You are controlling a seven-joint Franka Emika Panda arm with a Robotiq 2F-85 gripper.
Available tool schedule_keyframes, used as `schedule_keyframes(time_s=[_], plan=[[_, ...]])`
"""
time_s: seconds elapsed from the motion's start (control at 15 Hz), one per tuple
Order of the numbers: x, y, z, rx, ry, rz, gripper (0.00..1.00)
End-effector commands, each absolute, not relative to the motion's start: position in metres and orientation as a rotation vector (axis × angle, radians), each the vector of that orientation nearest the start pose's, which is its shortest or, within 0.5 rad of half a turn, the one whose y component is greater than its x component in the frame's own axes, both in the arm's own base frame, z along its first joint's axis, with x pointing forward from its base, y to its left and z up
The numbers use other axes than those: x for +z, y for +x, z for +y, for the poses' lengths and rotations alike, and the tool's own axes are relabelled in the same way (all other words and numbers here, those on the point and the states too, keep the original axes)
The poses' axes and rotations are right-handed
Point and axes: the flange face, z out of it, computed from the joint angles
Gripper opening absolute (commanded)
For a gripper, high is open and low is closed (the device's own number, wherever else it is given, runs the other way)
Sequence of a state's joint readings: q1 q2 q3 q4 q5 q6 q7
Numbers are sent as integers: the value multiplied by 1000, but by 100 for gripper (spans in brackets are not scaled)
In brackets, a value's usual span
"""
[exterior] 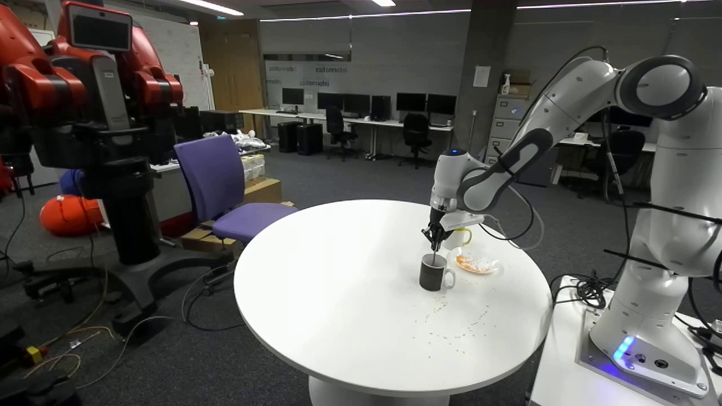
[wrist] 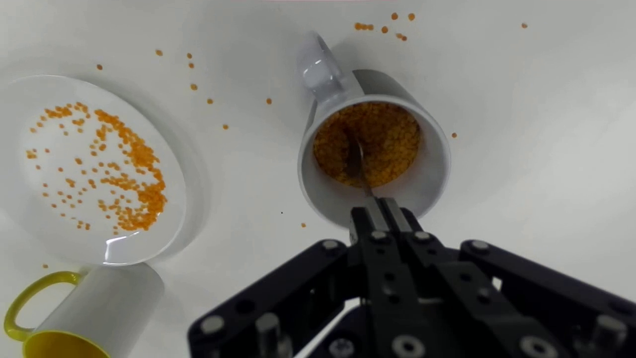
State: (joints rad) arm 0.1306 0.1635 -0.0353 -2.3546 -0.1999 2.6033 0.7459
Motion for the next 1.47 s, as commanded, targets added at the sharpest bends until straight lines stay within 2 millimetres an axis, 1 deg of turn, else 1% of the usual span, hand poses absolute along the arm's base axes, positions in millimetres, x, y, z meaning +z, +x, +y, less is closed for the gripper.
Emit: schedule_keyframes(time_s=[0.0, 0.13, 0.27, 0.4, 0.47, 0.6, 0.8, 0.93, 1.13, 1.27, 1.4], plan=[[278, 518, 58, -174, -3133, 722, 1], [280, 520, 59, -210, -3090, 748, 1], [281, 521, 56, -238, -3127, 768, 1], [281, 520, 56, -200, -3167, 754, 1], [281, 519, 59, -169, -3160, 719, 1], [282, 520, 64, -179, -3108, 697, 1], [284, 524, 63, -230, -3057, 771, 1], [282, 524, 60, -245, -3114, 788, 1], [278, 520, 65, -150, -3189, 708, 1], [277, 519, 72, -128, -3138, 653, 1], [277, 521, 74, -143, -3094, 665, 1]])
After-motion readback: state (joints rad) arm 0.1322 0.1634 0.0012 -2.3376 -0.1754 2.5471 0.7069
